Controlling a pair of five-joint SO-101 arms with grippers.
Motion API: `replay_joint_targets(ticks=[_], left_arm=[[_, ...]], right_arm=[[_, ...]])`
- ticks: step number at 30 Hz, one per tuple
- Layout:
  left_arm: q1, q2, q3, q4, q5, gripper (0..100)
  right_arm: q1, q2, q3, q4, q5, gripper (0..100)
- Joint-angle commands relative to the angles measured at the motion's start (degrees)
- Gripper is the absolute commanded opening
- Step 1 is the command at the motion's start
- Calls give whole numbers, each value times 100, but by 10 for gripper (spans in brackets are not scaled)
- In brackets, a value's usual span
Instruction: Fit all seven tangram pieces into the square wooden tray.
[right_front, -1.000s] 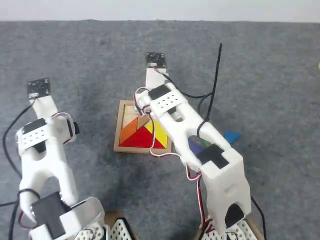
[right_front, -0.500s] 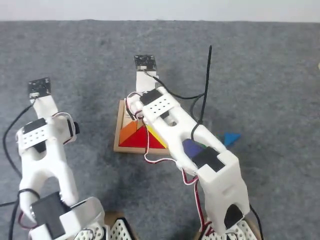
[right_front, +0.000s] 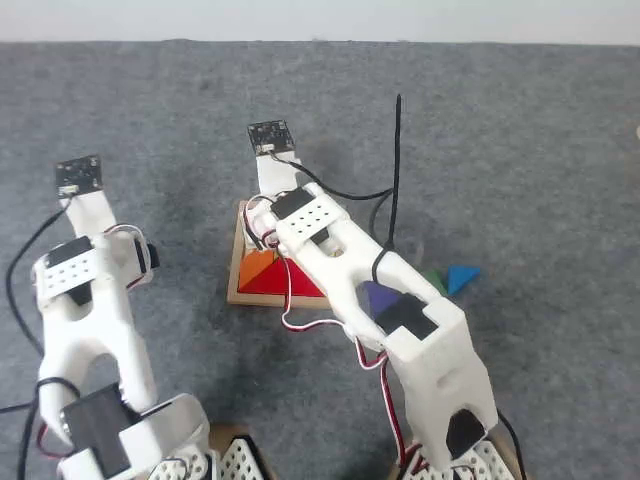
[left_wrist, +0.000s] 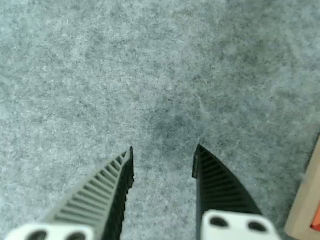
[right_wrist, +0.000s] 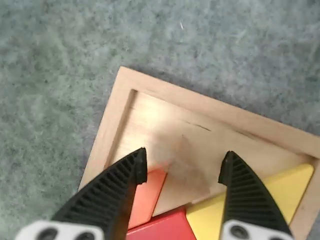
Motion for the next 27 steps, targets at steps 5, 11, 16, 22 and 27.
replay_joint_targets(ticks=[5, 11, 16, 22, 27], left_arm=[[44, -246, -198, 44, 53, 196], [44, -246, -198, 44, 53, 196], [44, -246, -198, 44, 53, 196], [44, -246, -198, 35, 53, 196], [44, -246, -198, 35, 53, 196]], right_arm=[[101, -48, -316, 365, 70, 242], [444, -40, -316, 646, 44, 242], [497, -40, -316, 655, 35, 241], [444, -57, -431, 629, 26, 241], [382, -66, -527, 646, 26, 241]])
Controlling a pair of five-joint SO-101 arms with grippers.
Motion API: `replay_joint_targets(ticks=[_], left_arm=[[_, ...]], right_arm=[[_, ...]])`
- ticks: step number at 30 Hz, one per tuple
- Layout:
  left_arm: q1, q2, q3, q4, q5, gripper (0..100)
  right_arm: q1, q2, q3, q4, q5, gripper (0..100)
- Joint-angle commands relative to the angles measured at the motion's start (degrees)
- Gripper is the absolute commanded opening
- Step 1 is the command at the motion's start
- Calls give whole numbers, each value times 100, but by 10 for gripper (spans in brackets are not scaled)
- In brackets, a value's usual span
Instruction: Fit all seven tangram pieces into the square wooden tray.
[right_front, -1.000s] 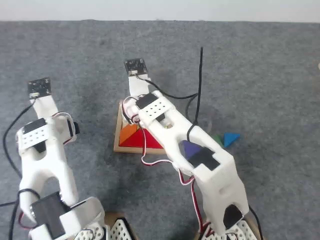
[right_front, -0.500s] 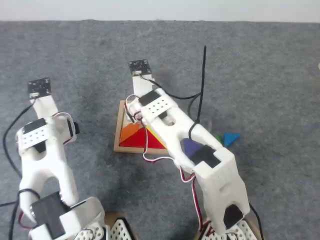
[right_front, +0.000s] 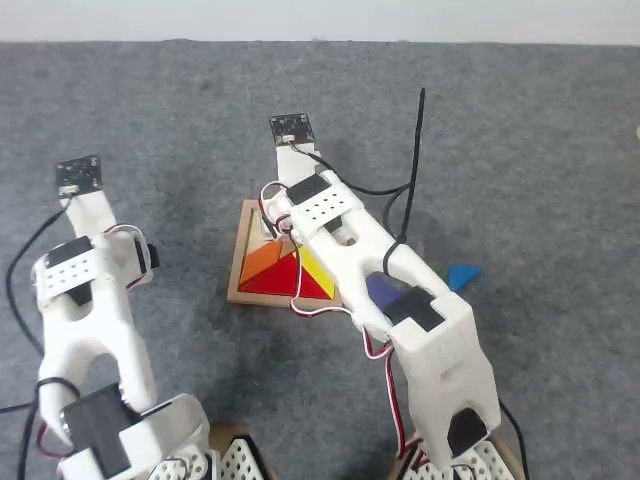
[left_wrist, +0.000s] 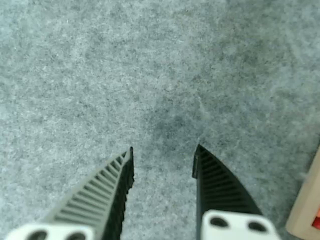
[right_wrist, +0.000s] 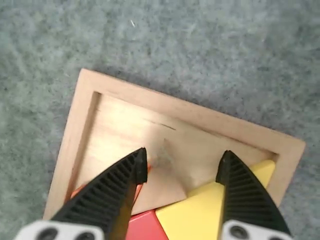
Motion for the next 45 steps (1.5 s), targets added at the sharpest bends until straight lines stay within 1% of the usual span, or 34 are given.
replay_joint_targets(ticks=[1, 9, 17, 19, 21, 23, 25, 28, 31, 34, 35, 37, 39, 42, 44, 45], left_arm=[[44, -237, -198, 35, 53, 196], [44, -237, -198, 35, 53, 196], [44, -237, -207, 18, 53, 196], [53, -237, -268, 18, 26, 196], [211, -237, -462, 123, -70, 196], [440, -229, -778, 545, -290, 196], [730, -229, -1279, 1204, -440, 196], [1160, -237, -2193, 2215, -879, 196], [1574, -229, -2897, 2989, -1292, 196], [2075, -211, -2949, 3332, -2119, 196], [2268, -167, -2853, 3349, -2356, 196], [2602, 79, -2747, 3314, -2576, 196], [2857, 492, -2747, 3086, -2602, 196], [3165, 1292, -2835, 2655, -2760, 201], [3305, 1811, -3011, 2514, -2866, 224], [3349, 2057, -3143, 2470, -2884, 232]], right_arm=[[-4, -75, -299, 110, 26, 241], [48, -215, -281, 321, 26, 241], [-523, -136, -316, 286, 53, 241], [-479, -259, -448, 453, 53, 241], [-251, -558, -615, 796, 44, 241], [-22, -989, -730, 1121, 44, 241], [242, -1560, -756, 1393, 44, 241], [637, -2519, -738, 1842, 114, 241], [1103, -3582, -686, 2501, 527, 241], [1789, -4655, 0, 2862, 923, 241], [1974, -4998, 475, 2809, 1020, 241], [2211, -5613, 1820, 2255, 1213, 241], [2273, -6167, 3490, 1174, 1495, 241], [2273, -6809, 5855, -760, 2022, 241], [2273, -7143, 6813, -1684, 2295, 241], [2273, -7292, 7042, -1851, 2409, 241]])
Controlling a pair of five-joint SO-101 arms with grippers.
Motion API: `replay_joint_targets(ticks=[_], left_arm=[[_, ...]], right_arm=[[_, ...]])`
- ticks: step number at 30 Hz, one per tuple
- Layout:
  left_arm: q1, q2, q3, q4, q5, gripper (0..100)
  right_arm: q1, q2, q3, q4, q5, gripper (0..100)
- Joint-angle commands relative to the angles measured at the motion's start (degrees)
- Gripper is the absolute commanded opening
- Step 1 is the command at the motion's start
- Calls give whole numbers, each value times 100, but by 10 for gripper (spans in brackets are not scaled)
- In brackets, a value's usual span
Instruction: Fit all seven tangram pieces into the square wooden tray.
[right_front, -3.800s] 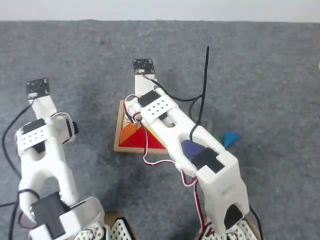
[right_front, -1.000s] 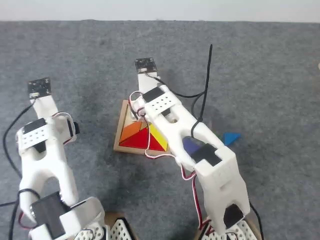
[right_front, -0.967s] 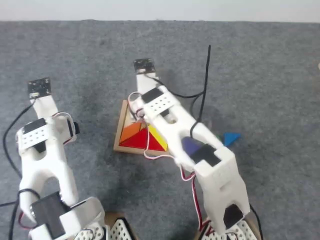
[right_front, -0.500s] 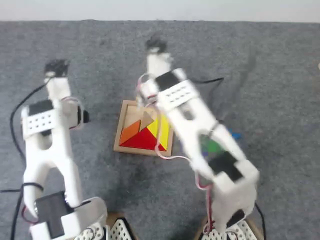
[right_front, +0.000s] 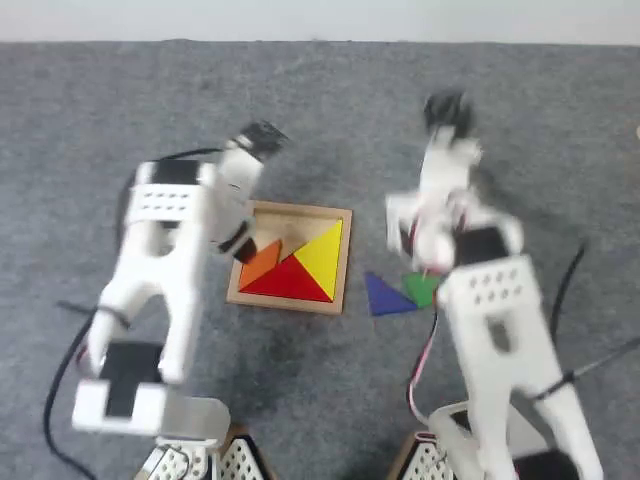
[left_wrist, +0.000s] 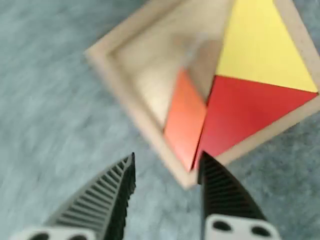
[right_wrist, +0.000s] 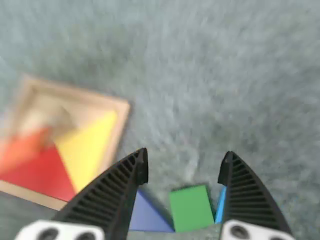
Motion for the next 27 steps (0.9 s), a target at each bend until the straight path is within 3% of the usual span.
replay_joint_targets(ticks=[1, 14, 27], left_arm=[[193, 659, -541, -264, -149, 236], [114, 1969, -796, -1046, -484, 235], [62, 2057, -804, -642, -1037, 170]], right_arm=[[75, -690, 1503, -1323, 466, 241], [40, -752, 1802, -1604, 413, 241], [40, -752, 1802, -1613, 404, 241]])
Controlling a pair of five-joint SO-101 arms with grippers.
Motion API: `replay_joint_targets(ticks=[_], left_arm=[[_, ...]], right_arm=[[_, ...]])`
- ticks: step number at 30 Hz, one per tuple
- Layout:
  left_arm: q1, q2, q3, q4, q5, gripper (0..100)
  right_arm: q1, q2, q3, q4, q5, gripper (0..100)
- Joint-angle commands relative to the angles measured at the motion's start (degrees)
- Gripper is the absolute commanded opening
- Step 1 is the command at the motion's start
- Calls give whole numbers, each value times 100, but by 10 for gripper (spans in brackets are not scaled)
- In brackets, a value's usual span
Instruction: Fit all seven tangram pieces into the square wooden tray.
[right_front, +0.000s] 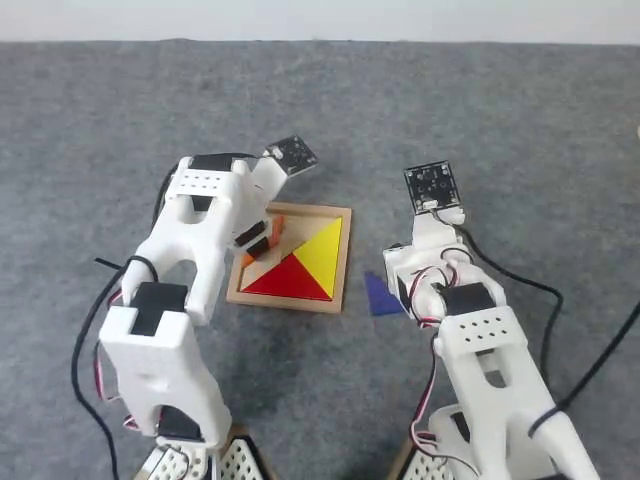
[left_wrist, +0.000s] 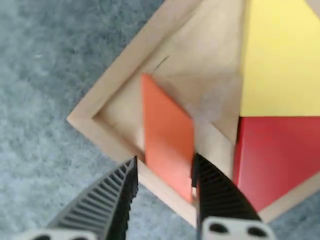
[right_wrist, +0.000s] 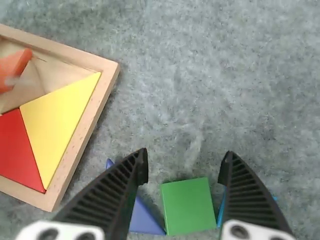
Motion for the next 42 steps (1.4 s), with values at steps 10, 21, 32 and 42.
replay_joint_targets(ticks=[10, 21, 32, 42], left_arm=[[44, -9, -470, 290, -237, 170], [334, -185, -470, -141, -229, 228], [334, -176, 189, -703, -589, 228], [325, -176, 312, -791, -747, 228]], right_arm=[[40, -224, -26, -127, 62, 241], [48, -224, -18, -224, 62, 241], [40, -224, -18, -233, 62, 241], [40, -224, -18, -215, 62, 241]])
